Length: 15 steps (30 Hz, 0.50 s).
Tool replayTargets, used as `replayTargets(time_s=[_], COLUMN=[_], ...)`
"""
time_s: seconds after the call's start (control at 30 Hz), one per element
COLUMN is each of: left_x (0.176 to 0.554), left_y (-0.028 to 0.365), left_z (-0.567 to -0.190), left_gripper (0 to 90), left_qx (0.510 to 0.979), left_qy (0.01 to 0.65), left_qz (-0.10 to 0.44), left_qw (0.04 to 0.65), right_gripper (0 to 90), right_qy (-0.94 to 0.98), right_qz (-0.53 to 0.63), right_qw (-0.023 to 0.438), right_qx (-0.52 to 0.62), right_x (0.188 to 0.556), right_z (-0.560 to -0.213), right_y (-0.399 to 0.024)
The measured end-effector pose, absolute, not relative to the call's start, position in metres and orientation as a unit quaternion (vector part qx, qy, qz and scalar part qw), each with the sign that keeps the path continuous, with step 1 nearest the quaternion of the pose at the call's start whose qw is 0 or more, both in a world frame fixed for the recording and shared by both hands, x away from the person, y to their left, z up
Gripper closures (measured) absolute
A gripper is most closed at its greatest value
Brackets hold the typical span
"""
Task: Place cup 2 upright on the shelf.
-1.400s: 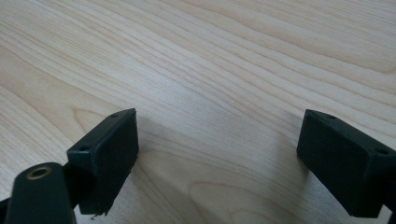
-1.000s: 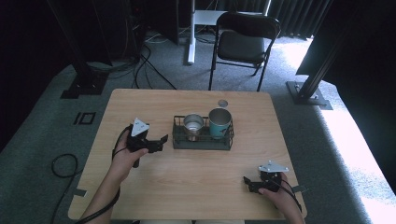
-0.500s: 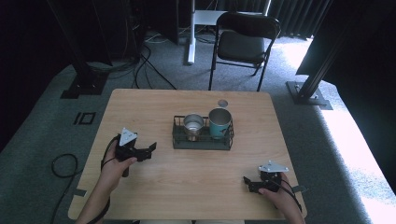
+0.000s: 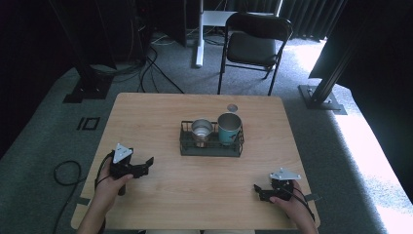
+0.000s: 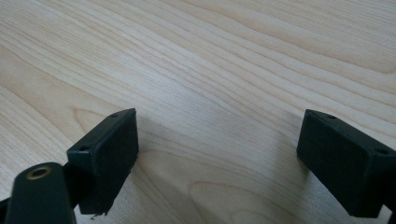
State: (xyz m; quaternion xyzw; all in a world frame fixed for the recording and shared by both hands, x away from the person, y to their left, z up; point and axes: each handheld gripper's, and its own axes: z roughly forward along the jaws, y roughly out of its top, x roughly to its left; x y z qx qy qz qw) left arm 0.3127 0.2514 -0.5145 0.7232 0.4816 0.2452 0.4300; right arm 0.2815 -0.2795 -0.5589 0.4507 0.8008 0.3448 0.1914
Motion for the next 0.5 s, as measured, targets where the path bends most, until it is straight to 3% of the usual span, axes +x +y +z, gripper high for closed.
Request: replayTargets(time_s=[0.5], left_x=[0.291], left_y=[0.267], left_z=[-0.532], left_gripper=[7.9], left_qx=[0.719], left_qy=[0.505], left_qz=[0.251], left_qw=[0.406], right_gripper=[12.2], right_qy=[0.801], right_qz=[0.345], right_qw=[0.192], right_qx=[0.45], right_x=[0.282], right_z=[-0.559], right_y=[-0.28])
